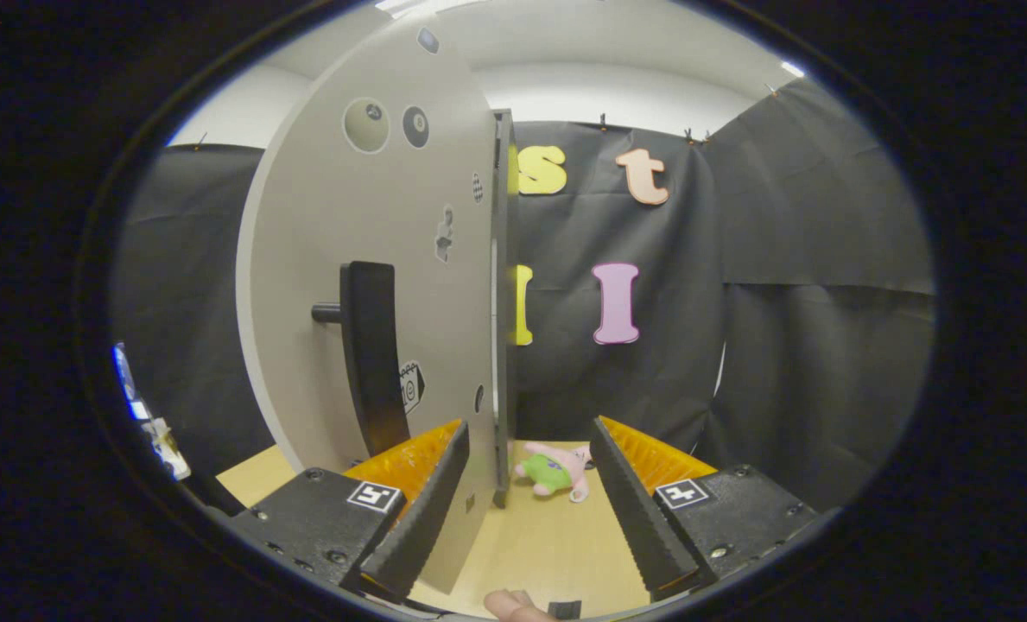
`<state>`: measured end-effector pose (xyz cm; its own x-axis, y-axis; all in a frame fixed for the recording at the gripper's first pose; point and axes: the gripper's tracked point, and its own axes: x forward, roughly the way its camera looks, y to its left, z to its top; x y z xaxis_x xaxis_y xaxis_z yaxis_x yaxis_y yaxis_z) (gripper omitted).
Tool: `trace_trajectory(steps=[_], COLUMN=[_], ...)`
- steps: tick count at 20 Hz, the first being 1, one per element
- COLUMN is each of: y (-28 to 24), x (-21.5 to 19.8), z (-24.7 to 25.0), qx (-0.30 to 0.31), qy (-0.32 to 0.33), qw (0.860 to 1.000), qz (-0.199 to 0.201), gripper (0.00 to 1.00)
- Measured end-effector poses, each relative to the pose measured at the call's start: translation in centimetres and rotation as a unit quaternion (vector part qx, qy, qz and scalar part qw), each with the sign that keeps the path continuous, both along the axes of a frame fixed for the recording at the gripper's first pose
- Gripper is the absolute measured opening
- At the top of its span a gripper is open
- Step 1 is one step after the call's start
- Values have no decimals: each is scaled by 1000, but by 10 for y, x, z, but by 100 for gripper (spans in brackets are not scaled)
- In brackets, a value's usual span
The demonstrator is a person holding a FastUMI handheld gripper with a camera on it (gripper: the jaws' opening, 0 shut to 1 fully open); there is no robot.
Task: Open the shoe cabinet door, grab the shoes and put them into the shoe cabinet, then close the shoe cabinet door.
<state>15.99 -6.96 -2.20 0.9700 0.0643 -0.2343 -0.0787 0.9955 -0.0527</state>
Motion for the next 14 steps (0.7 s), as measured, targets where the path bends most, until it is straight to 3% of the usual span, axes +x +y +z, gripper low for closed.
trace_trajectory(steps=[7, 14], y=[46, 71], x=[-1, 3], z=[-2, 6], qx=[-13, -32], qy=[-16, -59], qw=[1000, 996], qz=[-6, -66], gripper=[93, 93])
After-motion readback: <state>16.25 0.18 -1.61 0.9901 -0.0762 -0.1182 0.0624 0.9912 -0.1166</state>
